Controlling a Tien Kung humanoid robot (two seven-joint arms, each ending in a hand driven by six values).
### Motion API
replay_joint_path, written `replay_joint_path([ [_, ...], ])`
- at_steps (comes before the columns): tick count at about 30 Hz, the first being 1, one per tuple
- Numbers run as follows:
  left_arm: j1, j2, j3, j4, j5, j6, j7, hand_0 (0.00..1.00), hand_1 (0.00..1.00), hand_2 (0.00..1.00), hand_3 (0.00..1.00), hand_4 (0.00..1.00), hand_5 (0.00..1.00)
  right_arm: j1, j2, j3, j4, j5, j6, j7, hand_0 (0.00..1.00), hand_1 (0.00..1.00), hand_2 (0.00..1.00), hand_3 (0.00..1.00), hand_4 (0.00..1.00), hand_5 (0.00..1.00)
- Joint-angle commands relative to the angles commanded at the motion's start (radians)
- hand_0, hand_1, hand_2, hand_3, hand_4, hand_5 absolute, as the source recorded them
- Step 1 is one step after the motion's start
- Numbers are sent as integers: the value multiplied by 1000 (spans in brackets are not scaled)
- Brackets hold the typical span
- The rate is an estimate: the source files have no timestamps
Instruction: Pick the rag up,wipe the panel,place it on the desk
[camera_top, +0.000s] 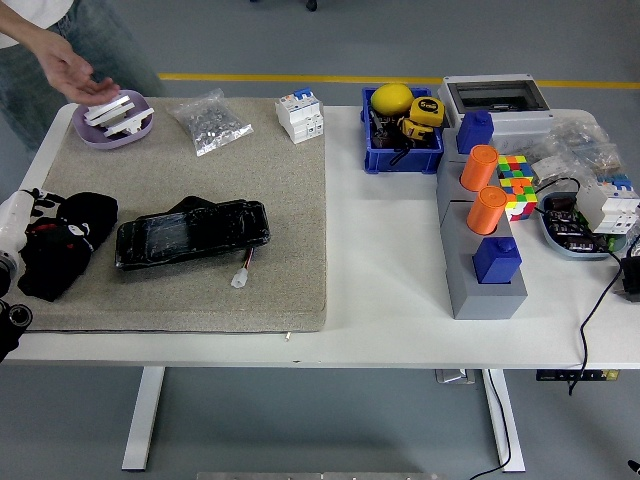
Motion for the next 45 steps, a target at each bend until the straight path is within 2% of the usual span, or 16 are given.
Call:
replay_joint_path([
  [6, -19, -6, 25, 39, -2, 5, -2, 646, 804, 814, 752, 952, 424, 1, -4, 20, 2, -21, -1, 2, 712, 505, 634, 620, 998, 555],
  [13, -56, 4, 58, 142, -16, 19, -16, 637, 792, 812, 738, 949, 420, 4, -9, 50, 9, -55, -4, 7, 712, 505, 633, 620, 998, 556],
  [18, -68, 10, 71, 189, -39, 25, -24, 622, 775, 813, 728, 954, 428, 6, -12, 54, 10, -58, -4, 7, 710, 505, 633, 620, 998, 555],
  [22, -75, 8, 81, 198, -44, 31, -28, 622, 775, 813, 728, 954, 428, 10, -14, 53, 9, -53, -4, 8, 710, 505, 633, 620, 998, 555],
  [23, -78, 7, 84, 198, -44, 34, -31, 574, 713, 808, 703, 943, 413, 11, -16, 55, 9, -53, -5, 8, 707, 502, 633, 620, 998, 555],
  [28, -97, 2, 106, 213, -54, 43, -30, 574, 713, 808, 703, 943, 413, 17, -18, 58, 8, -50, -7, 10, 707, 502, 633, 620, 998, 555],
  [29, -99, 0, 110, 213, -54, 47, -31, 471, 566, 757, 606, 844, 261, 18, -19, 58, 7, -49, -7, 10, 707, 503, 633, 619, 998, 555],
  [34, -115, -7, 131, 230, -58, 69, -33, 471, 566, 757, 606, 844, 261, 23, -19, 66, 7, -53, -8, 11, 707, 503, 633, 619, 998, 555],
  [35, -117, -9, 133, 233, -56, 72, -32, 410, 393, 645, 574, 703, 133, 24, -19, 66, 7, -53, -8, 11, 707, 503, 633, 619, 998, 554],
  [40, -121, -12, 148, 248, -47, 100, -40, 410, 393, 645, 574, 703, 133, 28, -19, 69, 5, -52, -9, 11, 707, 503, 633, 619, 998, 554],
  [41, -121, -12, 149, 250, -44, 105, -41, 307, 263, 528, 515, 221, 2, 27, -19, 71, 5, -53, -9, 11, 708, 504, 632, 619, 998, 554],
  [45, -116, -13, 154, 254, -24, 121, -37, 307, 263, 528, 515, 221, 2, 26, -20, 79, 3, -55, -10, 11, 708, 504, 632, 619, 998, 554],
])
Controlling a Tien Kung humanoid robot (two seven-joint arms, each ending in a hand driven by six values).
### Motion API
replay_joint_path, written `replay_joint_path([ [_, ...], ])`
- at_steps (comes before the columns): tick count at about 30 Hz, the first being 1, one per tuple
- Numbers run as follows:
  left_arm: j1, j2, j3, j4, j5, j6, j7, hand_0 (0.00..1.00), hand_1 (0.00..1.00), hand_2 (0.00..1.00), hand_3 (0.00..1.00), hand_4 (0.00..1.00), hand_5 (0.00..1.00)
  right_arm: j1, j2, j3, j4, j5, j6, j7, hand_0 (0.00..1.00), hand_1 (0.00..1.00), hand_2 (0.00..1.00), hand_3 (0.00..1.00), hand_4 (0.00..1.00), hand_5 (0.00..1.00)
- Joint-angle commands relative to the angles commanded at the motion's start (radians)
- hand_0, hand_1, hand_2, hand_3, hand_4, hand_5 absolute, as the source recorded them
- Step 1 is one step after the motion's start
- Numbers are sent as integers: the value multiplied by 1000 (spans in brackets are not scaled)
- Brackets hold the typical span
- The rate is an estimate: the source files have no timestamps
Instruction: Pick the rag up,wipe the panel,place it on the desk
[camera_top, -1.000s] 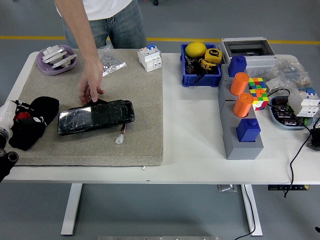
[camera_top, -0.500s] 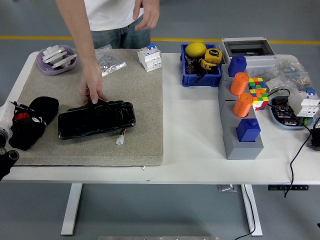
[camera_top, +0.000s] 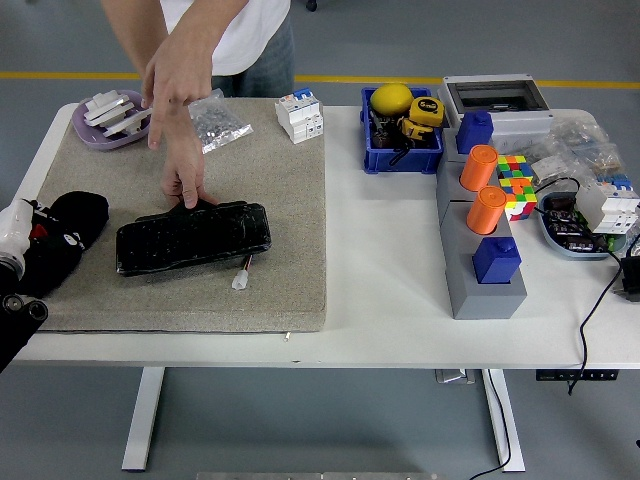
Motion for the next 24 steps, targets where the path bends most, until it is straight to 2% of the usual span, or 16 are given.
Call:
replay_joint_path([
  [1, 1, 0, -1, 1, 4, 4, 1, 307, 263, 528, 515, 221, 2, 0, 0, 0, 0, 0, 0, 0, 708, 504, 632, 619, 998, 554],
  [2, 2, 0, 1, 2, 7, 6, 2, 273, 184, 497, 459, 102, 2, 0, -1, -1, -1, 1, 0, 0, 709, 504, 632, 618, 998, 554],
  [7, 4, 2, 5, 4, 12, 15, 4, 273, 184, 497, 459, 102, 2, 2, -1, 2, -1, 1, -1, 0, 709, 504, 632, 618, 998, 554],
  [8, 5, 2, 5, 4, 16, 22, 1, 254, 146, 481, 426, 71, 2, 3, -1, 2, -1, 0, -1, 0, 708, 504, 632, 618, 998, 555],
  [13, 9, 2, 2, -4, 33, 28, 3, 254, 146, 481, 426, 71, 2, 2, -1, -4, -2, 7, -1, 0, 708, 504, 632, 618, 998, 555],
  [14, 9, 3, 1, -6, 37, 27, 5, 250, 137, 476, 384, 72, 2, 2, -1, -6, -2, 8, 0, 0, 708, 504, 631, 619, 998, 555],
  [18, 17, 6, -12, -24, 61, 21, 18, 250, 137, 476, 384, 72, 2, 0, -1, -13, -3, 15, 0, -1, 708, 504, 631, 619, 998, 555],
  [19, 21, 8, -18, -35, 69, 18, 23, 250, 137, 476, 384, 72, 2, -1, -2, -16, -3, 19, 1, -1, 708, 504, 631, 619, 998, 555],
  [20, 25, 9, -26, -47, 81, 15, 29, 244, 135, 480, 395, 119, 2, -2, -2, -22, -4, 24, 1, -1, 708, 504, 631, 618, 998, 555],
  [24, 44, 13, -61, -103, 124, 6, 51, 244, 135, 480, 395, 119, 2, -6, -2, -45, -7, 46, 3, -3, 708, 504, 631, 618, 998, 555],
])
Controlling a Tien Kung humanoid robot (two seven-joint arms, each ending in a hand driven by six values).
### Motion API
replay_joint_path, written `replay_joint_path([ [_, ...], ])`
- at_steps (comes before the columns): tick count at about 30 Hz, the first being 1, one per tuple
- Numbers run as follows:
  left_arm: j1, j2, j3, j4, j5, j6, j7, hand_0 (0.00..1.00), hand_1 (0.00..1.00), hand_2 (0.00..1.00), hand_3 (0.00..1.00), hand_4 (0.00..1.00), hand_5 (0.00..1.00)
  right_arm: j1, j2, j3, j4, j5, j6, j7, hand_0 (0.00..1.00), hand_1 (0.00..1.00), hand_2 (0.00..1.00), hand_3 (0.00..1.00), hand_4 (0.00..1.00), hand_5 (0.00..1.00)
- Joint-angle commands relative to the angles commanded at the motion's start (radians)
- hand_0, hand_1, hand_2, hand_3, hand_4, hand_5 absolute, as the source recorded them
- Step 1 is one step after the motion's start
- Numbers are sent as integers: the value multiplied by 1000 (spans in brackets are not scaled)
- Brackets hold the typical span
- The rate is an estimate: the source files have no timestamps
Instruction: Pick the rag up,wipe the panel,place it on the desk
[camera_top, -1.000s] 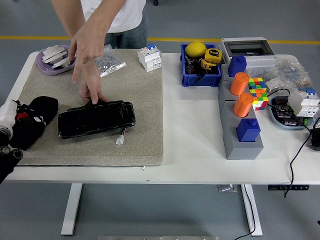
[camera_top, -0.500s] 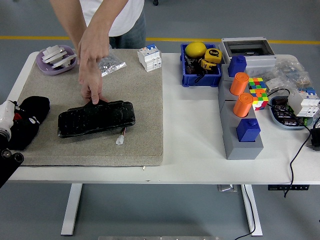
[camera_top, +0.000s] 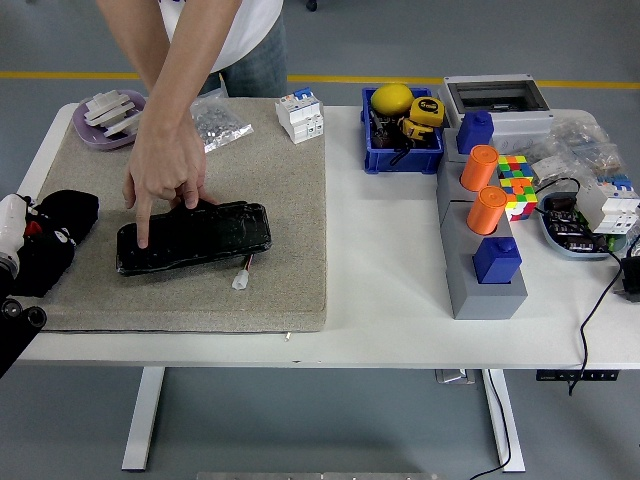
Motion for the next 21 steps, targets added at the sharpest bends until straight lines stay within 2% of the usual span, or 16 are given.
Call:
replay_joint_path([
  [9, 49, 17, -64, -125, 79, -22, 50, 230, 132, 484, 396, 126, 2, -4, 2, -6, -4, 9, 0, 1, 708, 504, 631, 618, 998, 555],
  [17, 97, 1, -101, -212, 150, -41, 108, 224, 133, 484, 397, 128, 2, -9, 4, -4, -4, 8, 0, 1, 708, 504, 631, 619, 998, 555],
  [21, 121, -9, -121, -260, 182, -52, 143, 219, 133, 487, 400, 131, 2, -11, 3, 51, -5, -45, -4, -12, 708, 504, 631, 619, 998, 555],
])
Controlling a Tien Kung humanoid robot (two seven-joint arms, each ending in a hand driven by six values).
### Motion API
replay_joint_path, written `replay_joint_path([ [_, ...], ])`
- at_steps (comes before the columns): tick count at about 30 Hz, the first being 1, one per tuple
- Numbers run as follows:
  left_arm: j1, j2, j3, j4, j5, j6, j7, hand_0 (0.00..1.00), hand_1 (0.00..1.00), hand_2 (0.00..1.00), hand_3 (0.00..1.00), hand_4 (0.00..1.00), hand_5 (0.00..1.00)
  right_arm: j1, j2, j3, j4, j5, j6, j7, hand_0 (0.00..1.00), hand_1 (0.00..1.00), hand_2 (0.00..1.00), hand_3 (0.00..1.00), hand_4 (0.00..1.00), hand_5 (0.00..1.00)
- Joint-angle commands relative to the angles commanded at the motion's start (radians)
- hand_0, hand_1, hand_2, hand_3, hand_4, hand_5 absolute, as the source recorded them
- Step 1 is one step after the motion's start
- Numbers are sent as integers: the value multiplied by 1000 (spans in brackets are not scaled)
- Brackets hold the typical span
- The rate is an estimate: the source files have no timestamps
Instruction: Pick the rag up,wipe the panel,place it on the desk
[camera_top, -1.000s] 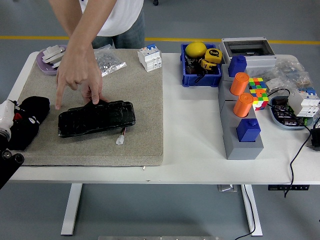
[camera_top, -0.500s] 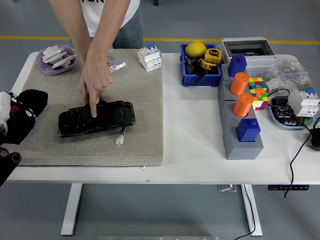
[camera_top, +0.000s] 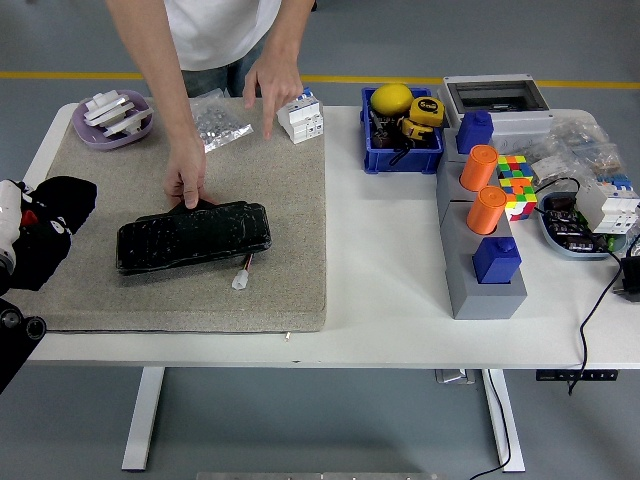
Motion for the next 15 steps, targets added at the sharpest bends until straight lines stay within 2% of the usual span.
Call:
replay_joint_path([
  [8, 45, -24, -37, -104, 65, -30, 70, 218, 131, 487, 400, 125, 2, -3, 0, 90, 0, -81, -6, -20, 708, 504, 631, 619, 998, 556],
  [15, 90, -41, -62, -169, 81, -35, 74, 215, 132, 489, 401, 127, 2, -5, 2, 141, 0, -127, -10, -28, 709, 504, 631, 619, 998, 555],
])
